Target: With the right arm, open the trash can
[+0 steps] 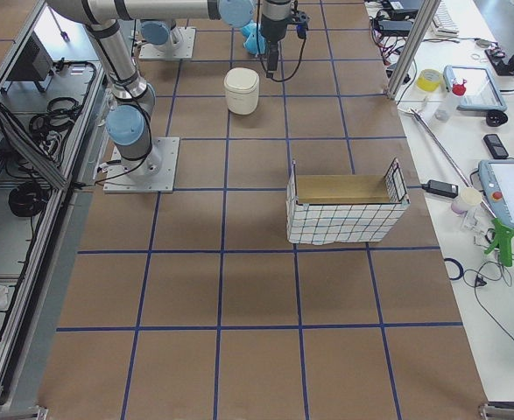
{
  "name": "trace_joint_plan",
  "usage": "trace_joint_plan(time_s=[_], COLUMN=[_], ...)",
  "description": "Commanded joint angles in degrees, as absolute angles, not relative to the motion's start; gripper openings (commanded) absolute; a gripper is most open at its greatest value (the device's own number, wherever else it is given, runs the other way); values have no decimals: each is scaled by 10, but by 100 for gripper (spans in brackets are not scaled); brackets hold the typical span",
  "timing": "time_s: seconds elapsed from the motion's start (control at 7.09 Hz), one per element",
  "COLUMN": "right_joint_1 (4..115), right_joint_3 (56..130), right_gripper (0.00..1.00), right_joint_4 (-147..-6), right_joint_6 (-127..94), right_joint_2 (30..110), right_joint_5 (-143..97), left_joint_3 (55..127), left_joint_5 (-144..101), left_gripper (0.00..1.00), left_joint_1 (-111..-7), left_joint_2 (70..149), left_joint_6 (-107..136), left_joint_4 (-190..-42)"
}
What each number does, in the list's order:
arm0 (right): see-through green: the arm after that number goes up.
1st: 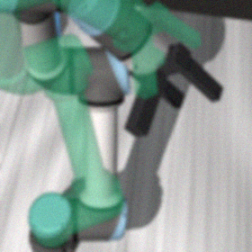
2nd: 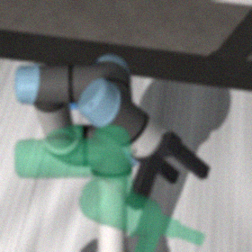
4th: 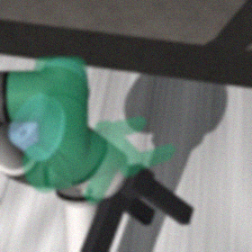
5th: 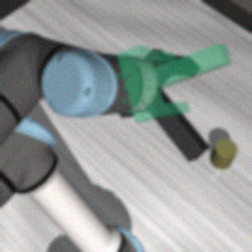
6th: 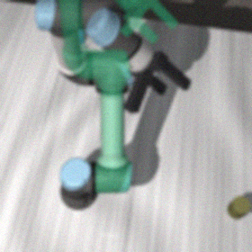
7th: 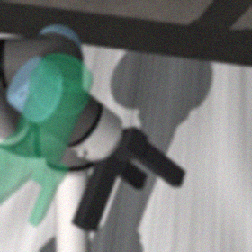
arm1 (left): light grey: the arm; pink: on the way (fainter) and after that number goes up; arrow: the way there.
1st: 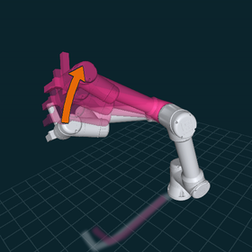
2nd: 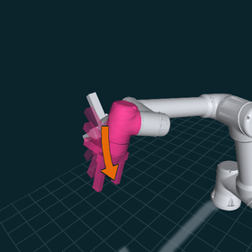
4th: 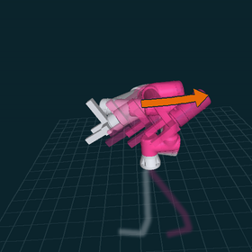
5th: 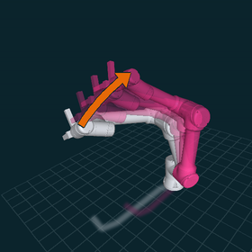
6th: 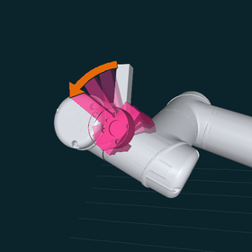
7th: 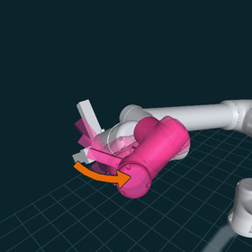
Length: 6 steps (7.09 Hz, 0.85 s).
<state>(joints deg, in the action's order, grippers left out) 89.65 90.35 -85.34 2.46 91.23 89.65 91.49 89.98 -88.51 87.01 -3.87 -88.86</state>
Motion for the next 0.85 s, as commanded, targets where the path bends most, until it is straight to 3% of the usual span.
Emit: trace_joint_plan(time_s=[0.0,0.71], right_joint_1=[896,899], right_joint_3=[904,903], right_gripper=[100,100], right_joint_4=[-853,-853], right_joint_6=[25,4], right_joint_2=[912,914], right_joint_5=[896,893], left_joint_3=[915,915], left_joint_5=[900,900], left_gripper=[100,100], left_joint_1=[-885,-885], left_joint_2=[870,870], left_joint_6=[-39,-39], left_joint_4=[-889,-889])
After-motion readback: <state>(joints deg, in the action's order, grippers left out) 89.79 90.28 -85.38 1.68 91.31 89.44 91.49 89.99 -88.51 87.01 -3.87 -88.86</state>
